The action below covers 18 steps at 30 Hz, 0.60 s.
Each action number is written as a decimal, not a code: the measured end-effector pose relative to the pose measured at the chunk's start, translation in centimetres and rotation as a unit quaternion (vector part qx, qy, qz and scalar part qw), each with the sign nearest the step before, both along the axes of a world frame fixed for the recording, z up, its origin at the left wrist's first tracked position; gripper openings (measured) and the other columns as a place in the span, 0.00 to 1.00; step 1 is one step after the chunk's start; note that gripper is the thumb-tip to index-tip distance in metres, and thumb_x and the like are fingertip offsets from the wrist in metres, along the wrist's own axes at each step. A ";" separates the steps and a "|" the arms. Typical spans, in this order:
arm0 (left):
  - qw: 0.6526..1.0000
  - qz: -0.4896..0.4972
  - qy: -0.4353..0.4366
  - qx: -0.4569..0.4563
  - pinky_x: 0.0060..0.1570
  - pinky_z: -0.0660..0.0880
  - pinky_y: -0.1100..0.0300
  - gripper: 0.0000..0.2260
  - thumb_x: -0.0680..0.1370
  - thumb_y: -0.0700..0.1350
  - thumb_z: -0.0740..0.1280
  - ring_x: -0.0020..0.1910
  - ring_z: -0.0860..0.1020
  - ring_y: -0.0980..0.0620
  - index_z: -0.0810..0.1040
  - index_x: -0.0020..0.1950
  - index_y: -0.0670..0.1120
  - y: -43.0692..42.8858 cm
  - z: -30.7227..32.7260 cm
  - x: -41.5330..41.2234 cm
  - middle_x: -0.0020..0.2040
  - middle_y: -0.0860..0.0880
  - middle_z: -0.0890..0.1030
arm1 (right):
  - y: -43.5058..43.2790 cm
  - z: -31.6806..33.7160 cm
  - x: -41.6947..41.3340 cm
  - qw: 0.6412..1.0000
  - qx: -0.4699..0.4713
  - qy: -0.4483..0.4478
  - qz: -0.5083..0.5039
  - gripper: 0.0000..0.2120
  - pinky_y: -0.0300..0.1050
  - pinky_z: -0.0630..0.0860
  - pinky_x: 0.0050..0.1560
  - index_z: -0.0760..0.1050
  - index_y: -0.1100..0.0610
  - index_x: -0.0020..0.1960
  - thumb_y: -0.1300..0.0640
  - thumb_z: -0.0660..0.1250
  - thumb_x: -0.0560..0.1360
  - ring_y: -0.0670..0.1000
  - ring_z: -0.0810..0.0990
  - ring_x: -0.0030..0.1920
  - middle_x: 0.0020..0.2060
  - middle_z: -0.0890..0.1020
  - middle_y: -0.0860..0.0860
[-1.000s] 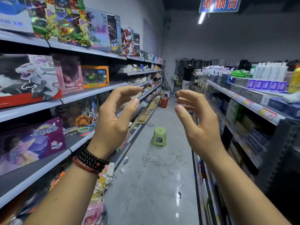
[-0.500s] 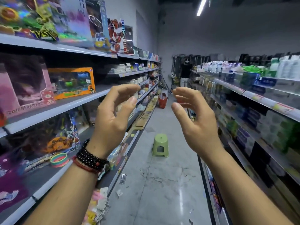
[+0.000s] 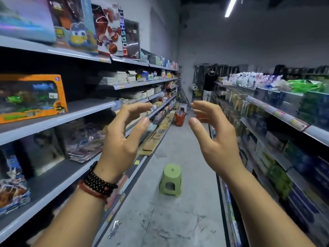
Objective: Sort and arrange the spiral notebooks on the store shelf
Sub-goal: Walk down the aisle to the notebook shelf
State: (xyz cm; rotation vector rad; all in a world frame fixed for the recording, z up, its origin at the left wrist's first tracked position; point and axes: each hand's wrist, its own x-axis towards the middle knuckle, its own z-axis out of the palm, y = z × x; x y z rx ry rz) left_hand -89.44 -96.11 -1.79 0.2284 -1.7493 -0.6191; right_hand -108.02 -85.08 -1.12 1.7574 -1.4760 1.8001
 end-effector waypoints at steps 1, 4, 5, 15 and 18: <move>1.000 0.007 0.003 -0.001 0.67 0.74 0.49 0.12 0.82 0.42 0.63 0.66 0.77 0.50 0.77 0.65 0.46 -1.7 0.2 -1.9 0.63 0.52 0.81 | -1.6 0.3 -2.2 1.000 0.000 0.002 0.001 0.17 0.47 0.76 0.61 0.75 0.54 0.66 0.50 0.65 0.80 0.46 0.78 0.61 0.60 0.80 0.45; 1.000 0.021 0.011 0.008 0.66 0.75 0.47 0.12 0.82 0.43 0.63 0.65 0.78 0.49 0.77 0.65 0.46 -6.6 0.5 -7.0 0.63 0.51 0.81 | -6.5 0.7 -8.1 1.000 0.003 -0.001 0.006 0.15 0.47 0.76 0.61 0.75 0.55 0.66 0.53 0.66 0.80 0.46 0.78 0.61 0.59 0.80 0.45; 1.000 0.023 0.013 0.012 0.65 0.75 0.47 0.12 0.82 0.43 0.63 0.65 0.78 0.49 0.77 0.65 0.45 -8.3 0.5 -8.6 0.63 0.51 0.81 | -8.2 0.5 -9.9 1.000 0.006 -0.003 0.006 0.15 0.47 0.77 0.61 0.75 0.55 0.66 0.54 0.66 0.80 0.46 0.79 0.61 0.59 0.80 0.45; 1.000 0.017 0.013 0.013 0.65 0.75 0.48 0.12 0.82 0.41 0.63 0.65 0.78 0.50 0.77 0.65 0.43 -27.1 -2.0 -25.0 0.62 0.50 0.81 | -27.8 -2.5 -25.1 1.000 0.008 -0.018 0.017 0.14 0.46 0.76 0.60 0.75 0.55 0.66 0.55 0.66 0.80 0.45 0.78 0.61 0.59 0.80 0.44; 1.000 0.010 0.016 0.015 0.66 0.75 0.48 0.12 0.82 0.42 0.63 0.65 0.78 0.49 0.77 0.65 0.43 -34.1 -1.6 -29.7 0.63 0.50 0.81 | -34.6 -2.0 -29.6 1.000 0.011 -0.018 0.018 0.14 0.46 0.76 0.60 0.75 0.55 0.66 0.55 0.66 0.80 0.46 0.78 0.61 0.59 0.80 0.44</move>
